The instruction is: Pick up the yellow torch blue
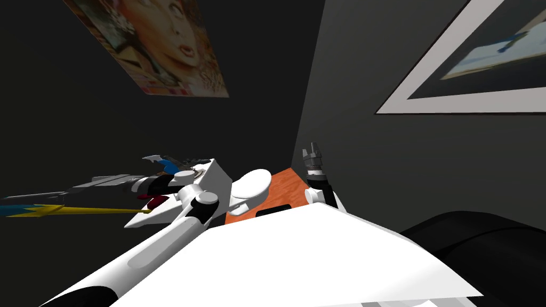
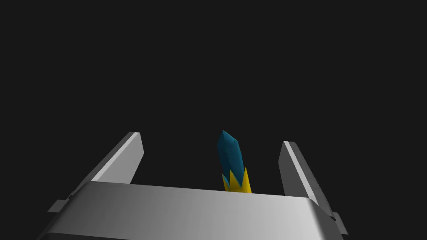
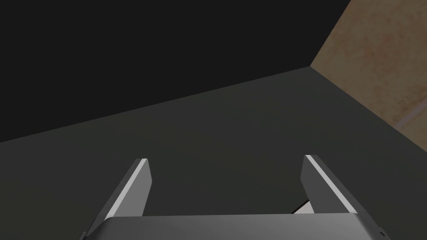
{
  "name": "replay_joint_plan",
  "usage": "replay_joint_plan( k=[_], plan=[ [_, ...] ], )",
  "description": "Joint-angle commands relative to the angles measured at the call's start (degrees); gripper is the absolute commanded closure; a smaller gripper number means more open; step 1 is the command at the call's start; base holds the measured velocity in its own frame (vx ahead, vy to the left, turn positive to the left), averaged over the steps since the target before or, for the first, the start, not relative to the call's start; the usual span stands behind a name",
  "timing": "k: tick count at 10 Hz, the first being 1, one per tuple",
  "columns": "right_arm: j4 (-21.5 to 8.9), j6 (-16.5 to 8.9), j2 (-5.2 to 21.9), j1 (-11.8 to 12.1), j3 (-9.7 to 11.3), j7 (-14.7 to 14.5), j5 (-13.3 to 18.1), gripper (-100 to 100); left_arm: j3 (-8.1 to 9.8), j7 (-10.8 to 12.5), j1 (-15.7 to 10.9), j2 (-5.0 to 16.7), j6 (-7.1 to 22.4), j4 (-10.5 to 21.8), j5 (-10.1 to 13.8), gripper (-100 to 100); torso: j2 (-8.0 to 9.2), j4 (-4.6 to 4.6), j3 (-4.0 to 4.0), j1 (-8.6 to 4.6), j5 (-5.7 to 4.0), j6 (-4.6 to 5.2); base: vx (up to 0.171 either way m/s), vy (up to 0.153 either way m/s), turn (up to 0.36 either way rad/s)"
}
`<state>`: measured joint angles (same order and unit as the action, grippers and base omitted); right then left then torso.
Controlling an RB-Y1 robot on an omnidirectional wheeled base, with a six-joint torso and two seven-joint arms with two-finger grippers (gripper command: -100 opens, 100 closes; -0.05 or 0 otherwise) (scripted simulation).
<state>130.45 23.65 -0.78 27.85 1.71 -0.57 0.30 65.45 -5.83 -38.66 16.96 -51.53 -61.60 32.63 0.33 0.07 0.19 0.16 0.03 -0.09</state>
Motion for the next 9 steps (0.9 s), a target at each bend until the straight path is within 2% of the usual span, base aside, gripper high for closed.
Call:
replay_joint_plan(
  k=[1, 2, 3, 4, 5, 6, 8, 9],
  plan=[
    [0.0, 0.0, 0.0, 0.0, 0.0, 0.0, 0.0, 0, 2.56, -0.8, -2.9, 0.9, -1.3, 2.9, 2.9, -100, 0.0, 0.0, 0.0, 0.0, 0.0, 0.0, -0.082, 0.031, -0.055],
    [0.0, 0.0, 0.0, 0.0, 0.0, 0.0, 0.0, 0, 2.56, -0.8, -4.1, 0.9, -1.3, 4.1, 3.2, -100, 0.06, 0.01, 0.03, 0.02, 0.0, 0.01, -0.063, 0.028, -0.036],
    [0.0, 0.0, 0.0, 0.0, 0.0, 0.0, 0.0, 0, 4.71, -1.4, -6.3, 1.7, -2.2, 6.4, 5.5, -100, 0.02, 0.01, 0.01, -0.01, 0.0, 0.0, -0.064, 0.035, -0.061],
    [0.0, 0.0, 0.0, 0.0, 0.0, 0.0, 0.0, 0, 4.71, -1.4, -7.1, 1.7, -2.2, 6.8, 5.8, -100, 0.02, 0.0, 0.01, 0.02, 0.0, 0.0, -0.061, 0.031, -0.032],
    [0.0, 0.0, 0.0, 0.0, 0.0, 0.0, 0.0, 0, 6.72, -2.0, -9.3, 2.5, -3.1, 9.2, 8.2, -100, 0.01, 0.0, 0.0, 0.01, 0.0, -0.01, -0.073, 0.041, -0.043],
    [0.0, 0.0, 0.0, 0.0, 0.0, 0.0, 0.0, 0, 6.72, -2.0, -9.9, 2.5, -3.1, 9.3, 8.5, -100, 0.04, 0.0, 0.02, 0.05, 0.01, 0.0, -0.065, 0.039, -0.03],
    [0.0, 0.0, 0.0, 0.0, 0.0, 0.0, 0.0, 0, 10.31, -3.1, -14.1, 4.0, -4.6, 13.9, 12.4, -100, 0.07, 0.01, 0.04, 0.03, 0.01, 0.0, -0.102, 0.054, -0.059],
    [0.0, 0.0, 0.0, 0.0, 0.0, 0.0, 0.0, 0, 10.31, -3.1, -15.1, 4.0, -4.6, 13.9, 13.5, -100, 0.17, 0.04, 0.1, 0.15, 0.03, -0.01, -0.094, 0.063, -0.024]
  ],
)
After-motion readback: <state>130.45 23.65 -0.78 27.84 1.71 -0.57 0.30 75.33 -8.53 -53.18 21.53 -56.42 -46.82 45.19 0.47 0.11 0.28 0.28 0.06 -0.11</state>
